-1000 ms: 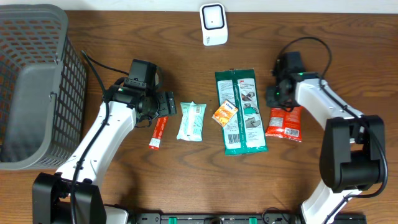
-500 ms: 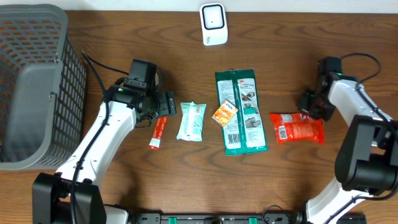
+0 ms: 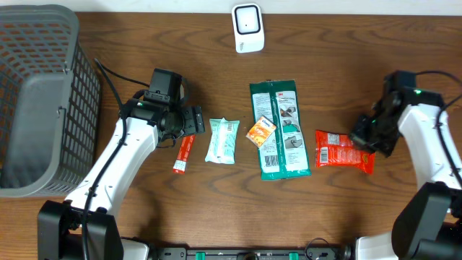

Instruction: Scan the item barcode

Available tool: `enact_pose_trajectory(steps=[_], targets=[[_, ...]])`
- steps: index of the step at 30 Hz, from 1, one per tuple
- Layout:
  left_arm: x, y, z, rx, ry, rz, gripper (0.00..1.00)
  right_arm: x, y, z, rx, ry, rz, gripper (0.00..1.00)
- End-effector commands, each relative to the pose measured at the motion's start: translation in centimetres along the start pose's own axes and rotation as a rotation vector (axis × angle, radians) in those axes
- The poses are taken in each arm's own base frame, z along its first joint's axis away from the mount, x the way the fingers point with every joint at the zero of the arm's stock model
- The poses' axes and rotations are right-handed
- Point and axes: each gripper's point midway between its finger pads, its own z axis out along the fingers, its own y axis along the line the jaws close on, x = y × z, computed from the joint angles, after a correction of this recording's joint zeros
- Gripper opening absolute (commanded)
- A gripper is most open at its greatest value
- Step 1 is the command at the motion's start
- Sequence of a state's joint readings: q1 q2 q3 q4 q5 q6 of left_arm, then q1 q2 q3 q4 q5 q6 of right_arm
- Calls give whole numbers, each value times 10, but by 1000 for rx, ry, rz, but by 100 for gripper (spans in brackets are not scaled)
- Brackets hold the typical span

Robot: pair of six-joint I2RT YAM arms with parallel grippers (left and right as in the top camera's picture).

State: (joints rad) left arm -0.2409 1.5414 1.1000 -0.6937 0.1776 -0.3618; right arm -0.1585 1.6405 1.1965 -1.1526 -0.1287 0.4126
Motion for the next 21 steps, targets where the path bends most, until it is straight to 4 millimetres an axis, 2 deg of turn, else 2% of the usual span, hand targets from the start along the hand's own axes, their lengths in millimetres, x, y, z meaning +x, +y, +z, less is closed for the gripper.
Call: enact_pose_trajectory(steps=[1, 6, 10, 15, 21], targets=[[-4, 0, -2, -3, -11, 8, 86, 40, 15, 24, -13, 119, -69, 1], [-4, 0, -2, -3, -11, 8, 86, 65, 20, 45, 28, 156, -106, 1], [-4, 0, -2, -3, -11, 8, 86, 68, 28, 64, 21, 118, -123, 1], [-4, 0, -2, -3, -11, 8, 86, 43, 35, 83, 11, -33, -162, 1], [-4, 0, -2, -2, -11, 8, 86, 7, 63, 79, -94, -195, -183, 1]])
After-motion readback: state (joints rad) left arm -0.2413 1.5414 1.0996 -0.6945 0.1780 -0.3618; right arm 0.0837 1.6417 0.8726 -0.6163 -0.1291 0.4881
